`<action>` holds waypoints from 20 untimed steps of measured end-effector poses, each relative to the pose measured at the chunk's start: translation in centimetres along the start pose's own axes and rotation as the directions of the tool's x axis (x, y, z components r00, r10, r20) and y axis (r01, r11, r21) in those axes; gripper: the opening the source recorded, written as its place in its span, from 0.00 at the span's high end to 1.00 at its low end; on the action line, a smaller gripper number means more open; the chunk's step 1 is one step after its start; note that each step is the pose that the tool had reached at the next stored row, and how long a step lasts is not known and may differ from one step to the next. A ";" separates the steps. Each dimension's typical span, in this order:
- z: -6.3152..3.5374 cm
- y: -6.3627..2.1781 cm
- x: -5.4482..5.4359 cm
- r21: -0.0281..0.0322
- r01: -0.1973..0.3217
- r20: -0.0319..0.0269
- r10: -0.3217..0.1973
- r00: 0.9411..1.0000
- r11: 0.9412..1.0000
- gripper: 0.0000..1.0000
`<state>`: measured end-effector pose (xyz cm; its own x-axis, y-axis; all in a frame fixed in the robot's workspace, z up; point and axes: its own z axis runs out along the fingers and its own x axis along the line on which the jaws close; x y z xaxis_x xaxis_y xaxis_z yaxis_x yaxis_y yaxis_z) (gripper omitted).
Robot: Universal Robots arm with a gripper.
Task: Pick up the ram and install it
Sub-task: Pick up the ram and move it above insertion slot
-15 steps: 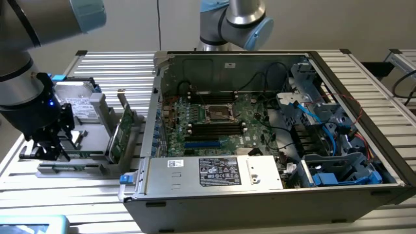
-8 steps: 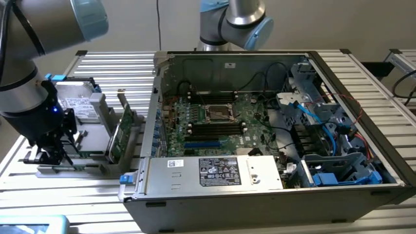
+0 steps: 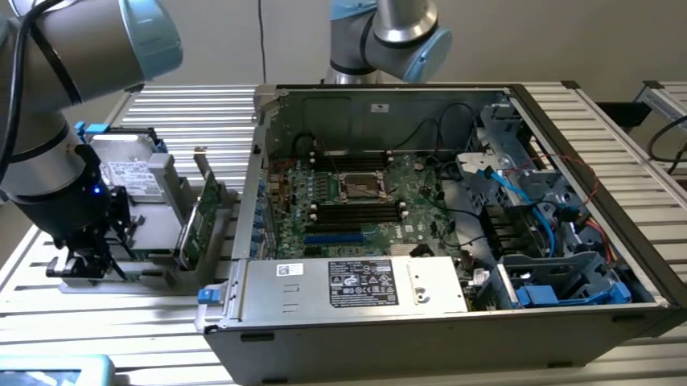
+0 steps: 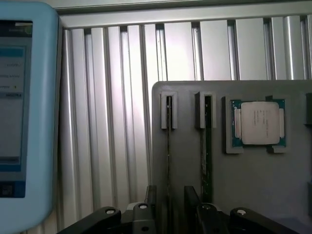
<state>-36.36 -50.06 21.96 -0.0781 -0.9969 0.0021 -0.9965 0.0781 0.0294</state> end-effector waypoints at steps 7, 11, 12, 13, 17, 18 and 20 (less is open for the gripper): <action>1.18 -0.04 0.0 0.000 0.000 0.000 0.000 1.000 1.000 0.64; 1.54 -0.05 0.0 0.000 0.000 0.000 0.000 1.000 1.000 0.64; 1.60 -0.05 0.0 0.000 0.000 0.000 0.000 1.000 1.000 0.64; 1.65 -0.04 -0.1 0.000 0.000 0.000 0.000 1.000 1.000 0.64; 1.92 -0.04 -0.3 0.000 0.000 0.000 0.000 1.000 1.000 0.64; 1.97 -0.03 -0.3 -0.001 0.000 0.000 0.000 1.000 1.000 0.64; 2.04 0.05 -0.3 -0.001 0.000 0.000 0.000 1.000 1.000 0.64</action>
<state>-36.44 -49.73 19.92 -0.0781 -0.9969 0.0022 -0.9965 0.0781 0.0304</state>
